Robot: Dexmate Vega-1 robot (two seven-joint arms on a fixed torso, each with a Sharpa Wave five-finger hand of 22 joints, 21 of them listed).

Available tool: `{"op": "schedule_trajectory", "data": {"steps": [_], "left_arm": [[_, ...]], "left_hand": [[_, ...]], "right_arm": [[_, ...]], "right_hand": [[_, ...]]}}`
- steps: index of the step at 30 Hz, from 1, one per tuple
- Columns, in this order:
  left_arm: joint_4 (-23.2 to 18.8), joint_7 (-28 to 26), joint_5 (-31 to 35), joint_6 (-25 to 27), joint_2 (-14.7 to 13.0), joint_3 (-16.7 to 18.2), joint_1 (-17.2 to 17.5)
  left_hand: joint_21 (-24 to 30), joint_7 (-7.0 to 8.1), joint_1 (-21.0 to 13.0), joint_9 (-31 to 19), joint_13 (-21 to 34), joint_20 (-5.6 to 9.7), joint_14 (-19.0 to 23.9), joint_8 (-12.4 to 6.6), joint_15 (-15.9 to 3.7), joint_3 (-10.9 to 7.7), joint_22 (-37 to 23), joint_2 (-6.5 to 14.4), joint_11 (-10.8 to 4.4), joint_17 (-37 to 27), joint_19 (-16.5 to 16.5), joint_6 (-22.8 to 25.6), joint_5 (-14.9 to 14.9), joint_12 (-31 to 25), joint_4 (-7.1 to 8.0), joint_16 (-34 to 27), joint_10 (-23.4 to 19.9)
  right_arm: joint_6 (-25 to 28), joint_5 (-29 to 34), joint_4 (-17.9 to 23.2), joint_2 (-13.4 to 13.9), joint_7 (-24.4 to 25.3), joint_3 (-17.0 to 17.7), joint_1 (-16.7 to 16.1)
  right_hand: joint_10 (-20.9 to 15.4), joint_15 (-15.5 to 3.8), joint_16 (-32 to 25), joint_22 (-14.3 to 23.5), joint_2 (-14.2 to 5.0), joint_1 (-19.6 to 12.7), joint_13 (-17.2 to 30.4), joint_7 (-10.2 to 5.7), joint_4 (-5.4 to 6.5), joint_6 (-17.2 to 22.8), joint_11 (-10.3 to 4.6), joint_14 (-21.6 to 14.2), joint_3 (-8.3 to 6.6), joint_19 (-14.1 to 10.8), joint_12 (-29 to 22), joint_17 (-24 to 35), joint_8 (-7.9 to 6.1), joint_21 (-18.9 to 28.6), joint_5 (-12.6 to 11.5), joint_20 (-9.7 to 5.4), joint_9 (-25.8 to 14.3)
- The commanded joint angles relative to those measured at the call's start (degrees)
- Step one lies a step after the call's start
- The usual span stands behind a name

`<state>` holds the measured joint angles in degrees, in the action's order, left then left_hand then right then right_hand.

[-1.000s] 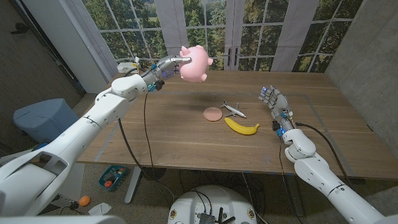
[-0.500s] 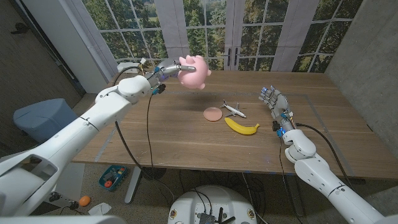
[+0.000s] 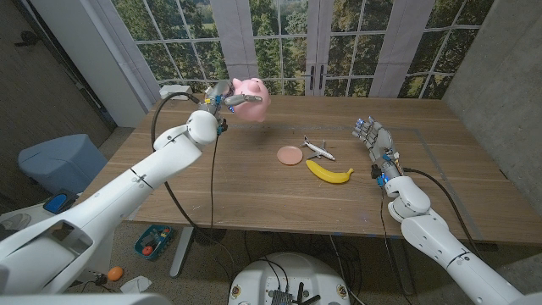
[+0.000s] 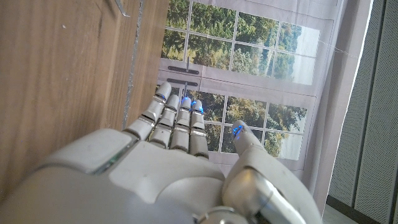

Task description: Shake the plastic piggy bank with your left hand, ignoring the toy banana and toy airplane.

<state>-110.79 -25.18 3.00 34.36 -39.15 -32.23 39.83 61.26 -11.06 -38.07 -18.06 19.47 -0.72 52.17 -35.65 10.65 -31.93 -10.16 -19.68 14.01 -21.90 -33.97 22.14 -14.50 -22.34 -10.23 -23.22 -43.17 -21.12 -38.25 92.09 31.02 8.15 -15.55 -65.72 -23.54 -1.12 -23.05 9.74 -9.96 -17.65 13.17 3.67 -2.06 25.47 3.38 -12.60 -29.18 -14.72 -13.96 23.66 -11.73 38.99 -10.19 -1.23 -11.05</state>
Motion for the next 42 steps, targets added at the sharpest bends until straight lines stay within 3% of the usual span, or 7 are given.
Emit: {"op": "schedule_trajectory", "data": {"steps": [1, 19, 25, 34, 42], "left_arm": [[-0.22, -11.95, 8.26, 5.60, 5.64, -0.39, 1.87], [-1.31, -10.15, 8.76, 6.40, 6.21, 0.53, 2.74], [-2.19, -5.17, 5.08, 4.30, 4.43, 2.08, 2.91], [-0.04, 6.97, -5.45, -9.20, -0.55, 6.00, 3.28], [7.17, 20.95, -16.55, -25.88, -2.96, 8.23, 1.99]], "left_hand": [[0.39, 10.85, -25.00, -0.49, 21.34, 6.38, 18.42, -7.78, -23.99, -2.43, 0.08, 25.36, -24.31, -11.45, 3.45, 21.56, -9.12, -0.28, 0.25, -0.06, -24.88], [0.46, 10.87, -24.87, -0.43, 21.31, 6.45, 18.50, -7.79, -24.00, -2.46, 0.11, 25.25, -24.36, -11.53, 3.36, 21.64, -9.09, 0.04, 0.20, 0.22, -25.09], [0.47, 10.89, -24.84, -0.34, 21.24, 6.48, 18.61, -7.77, -24.00, -2.47, 0.11, 25.23, -24.30, -11.56, 3.34, 21.73, -9.09, 0.17, 0.20, 0.28, -25.23], [0.45, 10.92, -24.81, -0.42, 21.61, 6.71, 18.64, -7.74, -24.01, -2.49, 0.11, 25.20, -24.51, -11.61, 3.47, 21.51, -9.06, 0.25, 0.19, 0.45, -25.06], [0.39, 10.73, -24.79, -0.41, 21.66, 6.67, 18.58, -7.68, -23.99, -2.50, 0.08, 25.28, -24.36, -11.76, 3.84, 21.38, -9.00, 0.46, 0.21, 0.54, -24.96]], "right_arm": [[-0.26, -0.09, -0.06, 0.03, -0.25, 0.09, -0.16], [-0.50, -0.15, 0.56, 0.28, -0.17, 0.39, -1.00], [-0.66, -0.08, 0.66, 0.20, 0.04, 0.44, -1.26], [-0.81, 0.01, 0.74, 0.10, 0.20, 0.48, -1.46], [-0.85, 0.15, 0.86, 0.03, 0.43, 0.49, -1.54]], "right_hand": [[-0.19, 0.21, -0.01, 0.30, -0.25, 0.23, 0.20, 0.04, -0.42, 0.55, 0.12, -0.26, -0.06, -0.71, 0.27, -0.07, 0.15, -0.23, -0.34, 0.18, -0.21], [-0.23, 0.24, 0.01, 0.30, -0.27, 0.22, 0.21, 0.02, -0.43, 0.52, 0.09, -0.35, -0.06, -0.80, 0.28, -0.09, 0.16, -0.45, -0.35, 0.22, -0.21], [-0.27, 0.21, 0.04, 0.31, -0.26, 0.21, 0.21, 0.02, -0.44, 0.54, -0.03, -0.33, -0.06, -0.81, 0.28, -0.09, 0.15, -0.52, -0.35, 0.19, -0.21], [-0.23, 0.19, 0.10, 0.31, -0.26, 0.21, 0.21, 0.00, -0.45, 0.52, 0.00, -0.25, -0.06, -0.85, 0.30, -0.10, 0.16, -0.62, -0.35, 0.21, -0.21], [-0.28, 0.20, 0.09, 0.31, -0.26, 0.22, 0.22, -0.01, -0.45, 0.55, 0.07, -0.31, -0.06, -0.88, 0.29, -0.10, 0.15, -0.70, -0.35, 0.21, -0.21]]}}
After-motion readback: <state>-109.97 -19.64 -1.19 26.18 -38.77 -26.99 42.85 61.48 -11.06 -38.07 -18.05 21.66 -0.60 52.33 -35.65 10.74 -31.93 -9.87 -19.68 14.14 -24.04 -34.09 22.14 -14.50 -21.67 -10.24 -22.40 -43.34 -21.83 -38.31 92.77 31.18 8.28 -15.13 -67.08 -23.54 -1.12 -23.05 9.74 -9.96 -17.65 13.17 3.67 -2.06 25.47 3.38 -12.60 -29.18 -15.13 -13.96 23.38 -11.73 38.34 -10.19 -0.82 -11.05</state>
